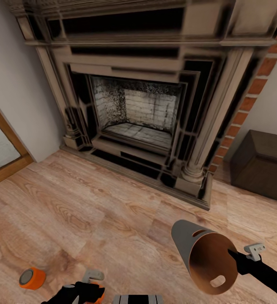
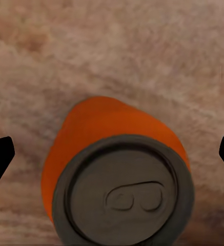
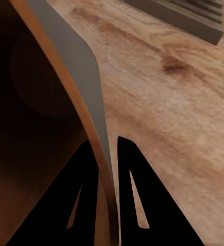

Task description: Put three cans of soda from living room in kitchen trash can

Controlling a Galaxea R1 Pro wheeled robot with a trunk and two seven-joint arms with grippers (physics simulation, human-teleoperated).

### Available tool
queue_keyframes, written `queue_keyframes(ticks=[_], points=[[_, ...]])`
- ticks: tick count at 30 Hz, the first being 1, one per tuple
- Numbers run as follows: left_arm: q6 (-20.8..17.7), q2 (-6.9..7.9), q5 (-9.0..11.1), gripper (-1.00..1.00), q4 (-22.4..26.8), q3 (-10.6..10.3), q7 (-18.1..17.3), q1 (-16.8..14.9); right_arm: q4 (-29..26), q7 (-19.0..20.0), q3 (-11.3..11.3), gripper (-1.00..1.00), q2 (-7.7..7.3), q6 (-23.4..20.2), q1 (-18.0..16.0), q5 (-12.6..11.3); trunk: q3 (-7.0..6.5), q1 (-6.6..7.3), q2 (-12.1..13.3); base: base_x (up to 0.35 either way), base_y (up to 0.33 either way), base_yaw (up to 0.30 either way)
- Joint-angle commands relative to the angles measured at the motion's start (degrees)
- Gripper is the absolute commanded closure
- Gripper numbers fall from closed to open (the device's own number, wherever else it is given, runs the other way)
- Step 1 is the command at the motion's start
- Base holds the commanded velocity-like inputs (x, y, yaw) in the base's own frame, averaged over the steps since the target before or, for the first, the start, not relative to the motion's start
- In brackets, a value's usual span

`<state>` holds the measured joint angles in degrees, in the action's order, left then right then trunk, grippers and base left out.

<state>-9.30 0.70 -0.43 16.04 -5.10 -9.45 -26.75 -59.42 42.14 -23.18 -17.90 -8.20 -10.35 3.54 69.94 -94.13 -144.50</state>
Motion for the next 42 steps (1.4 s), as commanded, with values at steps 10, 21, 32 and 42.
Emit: queue_keyframes(ticks=[10, 21, 32, 42], points=[[0.06, 0.01, 0.00, -1.00, 0.04, 0.00, -0.03, 0.00, -0.08, 0.32, -0.01, 1.00, 0.04, -0.15, 0.06, -0.71, 1.11, -0.12, -0.07, 0.000, 0.000, 0.000], [0.07, 0.01, 0.01, 1.00, 0.05, 0.00, -0.03, -0.01, -0.08, 0.31, 0.06, 1.00, 0.04, -0.15, 0.07, -0.72, 1.11, -0.12, -0.07, 0.000, 0.000, 0.000], [-0.29, 0.01, 0.06, 1.00, 0.05, 0.01, -0.06, -0.02, -0.08, 0.31, 0.07, 1.00, 0.06, -0.15, 0.07, -0.72, 0.22, -0.02, -0.02, 0.000, 0.000, 0.000], [-0.75, 0.01, -0.01, 1.00, -0.01, 0.00, -0.13, -0.02, -0.16, 0.47, 0.22, 1.00, 0.06, -0.15, 0.07, -0.70, -1.99, 0.24, 0.11, 0.000, 0.000, 0.000]])
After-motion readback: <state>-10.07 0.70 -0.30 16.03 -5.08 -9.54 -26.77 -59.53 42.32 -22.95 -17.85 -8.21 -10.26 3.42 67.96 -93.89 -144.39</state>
